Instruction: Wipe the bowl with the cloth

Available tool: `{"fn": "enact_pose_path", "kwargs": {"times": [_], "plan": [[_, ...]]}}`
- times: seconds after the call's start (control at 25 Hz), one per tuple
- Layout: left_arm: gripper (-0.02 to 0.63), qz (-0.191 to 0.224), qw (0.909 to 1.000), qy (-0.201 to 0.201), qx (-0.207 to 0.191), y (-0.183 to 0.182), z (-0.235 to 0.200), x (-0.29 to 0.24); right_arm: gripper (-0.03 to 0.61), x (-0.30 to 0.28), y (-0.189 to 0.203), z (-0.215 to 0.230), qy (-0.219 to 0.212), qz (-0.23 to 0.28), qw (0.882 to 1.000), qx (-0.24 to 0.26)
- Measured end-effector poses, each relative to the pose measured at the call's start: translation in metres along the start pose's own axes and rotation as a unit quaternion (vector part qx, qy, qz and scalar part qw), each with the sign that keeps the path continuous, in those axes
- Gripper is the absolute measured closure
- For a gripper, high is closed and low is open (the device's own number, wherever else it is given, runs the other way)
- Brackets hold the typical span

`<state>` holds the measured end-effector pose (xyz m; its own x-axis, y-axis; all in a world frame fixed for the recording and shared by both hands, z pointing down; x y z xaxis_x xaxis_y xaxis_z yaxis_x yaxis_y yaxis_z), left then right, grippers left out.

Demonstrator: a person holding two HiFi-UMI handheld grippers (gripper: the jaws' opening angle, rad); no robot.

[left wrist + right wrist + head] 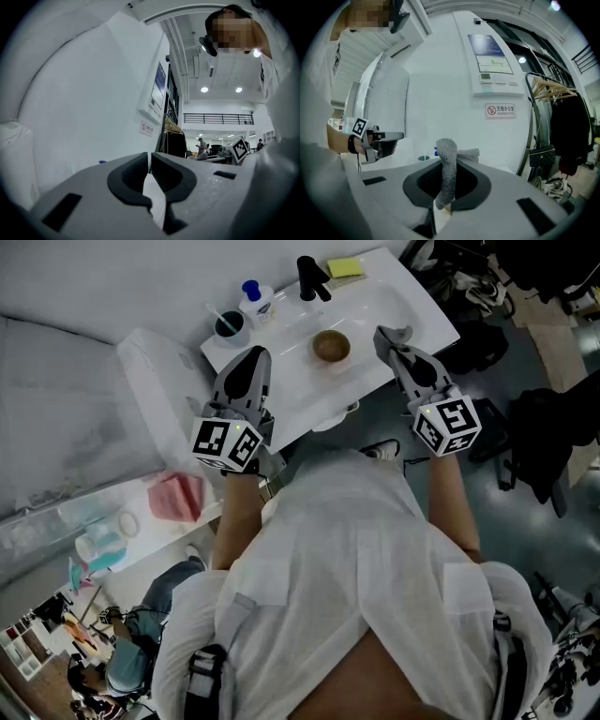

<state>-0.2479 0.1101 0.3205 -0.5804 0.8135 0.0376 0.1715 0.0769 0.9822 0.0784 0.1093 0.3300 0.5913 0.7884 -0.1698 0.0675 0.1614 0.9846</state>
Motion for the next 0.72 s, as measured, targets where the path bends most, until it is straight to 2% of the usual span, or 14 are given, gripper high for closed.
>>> {"fn": "enact_pose_path", "kwargs": {"times": [0.4,0.72], "plan": [[0.583,-0.040,0.9987,0.029,0.016,0.027,0.002,-0.005,0.538,0.005,0.020,-0.013,-0.006,-0.023,0.999,-0.033],[0.583,-0.105,0.9926,0.061,-0.001,0.055,0.006,-0.053,0.538,-0.017,0.028,0.025,-0.014,-0.034,0.998,-0.047]]}}
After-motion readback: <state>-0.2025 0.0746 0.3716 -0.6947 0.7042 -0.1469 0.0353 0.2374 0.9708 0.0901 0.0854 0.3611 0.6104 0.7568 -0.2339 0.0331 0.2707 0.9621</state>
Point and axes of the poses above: the fingertips, and each gripper's own axes: x backward along the fingers, z to its right, y out of its underside, the point moved 9 cm from there along x, backward along the fingers
